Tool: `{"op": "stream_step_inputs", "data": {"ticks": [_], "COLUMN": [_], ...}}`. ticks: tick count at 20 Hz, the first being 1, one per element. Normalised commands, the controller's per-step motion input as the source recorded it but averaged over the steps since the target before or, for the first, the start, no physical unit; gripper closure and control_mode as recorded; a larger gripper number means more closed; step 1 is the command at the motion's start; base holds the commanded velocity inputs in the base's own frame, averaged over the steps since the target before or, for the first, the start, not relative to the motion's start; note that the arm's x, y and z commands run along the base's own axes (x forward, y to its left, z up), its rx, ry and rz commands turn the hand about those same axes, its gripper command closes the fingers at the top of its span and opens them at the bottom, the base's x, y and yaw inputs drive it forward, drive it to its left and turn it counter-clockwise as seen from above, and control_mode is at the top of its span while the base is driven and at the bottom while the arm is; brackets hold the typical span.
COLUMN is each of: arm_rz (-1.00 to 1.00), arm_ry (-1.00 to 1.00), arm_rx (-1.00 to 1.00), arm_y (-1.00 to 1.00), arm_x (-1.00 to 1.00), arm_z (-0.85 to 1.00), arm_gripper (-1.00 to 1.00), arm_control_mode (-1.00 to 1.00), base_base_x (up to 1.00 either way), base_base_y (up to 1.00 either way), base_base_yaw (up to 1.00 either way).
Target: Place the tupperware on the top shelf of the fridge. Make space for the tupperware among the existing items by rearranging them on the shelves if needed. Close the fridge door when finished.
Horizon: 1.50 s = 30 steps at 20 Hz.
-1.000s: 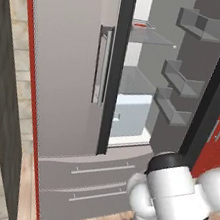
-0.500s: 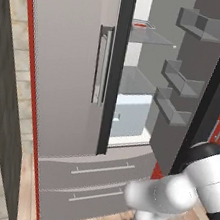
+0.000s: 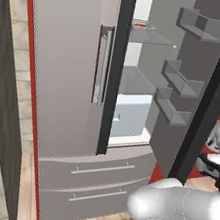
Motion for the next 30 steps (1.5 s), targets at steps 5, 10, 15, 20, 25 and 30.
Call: {"op": "stream_step_inputs", "data": {"ticks": [5, 10, 15, 20, 25, 30], "arm_rz": [0.34, 0.56, 0.74, 0.77, 0.70, 0.58], "arm_ry": [0.00, 0.06, 0.18, 0.22, 0.26, 0.21], "arm_rx": [0.47, 0.15, -0.08, -0.20, -0.23, -0.19], "arm_y": [-0.91, -0.35, 0.10, 0.33, 0.68, 0.99], "arm_x": [0.03, 0.21, 0.07, -0.03, -0.03, 0.00], "arm_z": [1.00, 0.77, 0.45, 0.34, 0.11, 0.00], "arm_gripper": [-1.00, -1.00, -1.00, -1.00, -1.00, -1.00], "arm_control_mode": [-1.00, -1.00, -1.00, -1.00, -1.00, -1.00], "base_base_x": [0.00, 0.00, 0.00, 0.00, 0.00, 0.00], "base_base_y": [0.00, 0.00, 0.00, 0.00, 0.00, 0.00], "base_base_yaw": [0.00, 0.00, 0.00, 0.00, 0.00, 0.00]}}
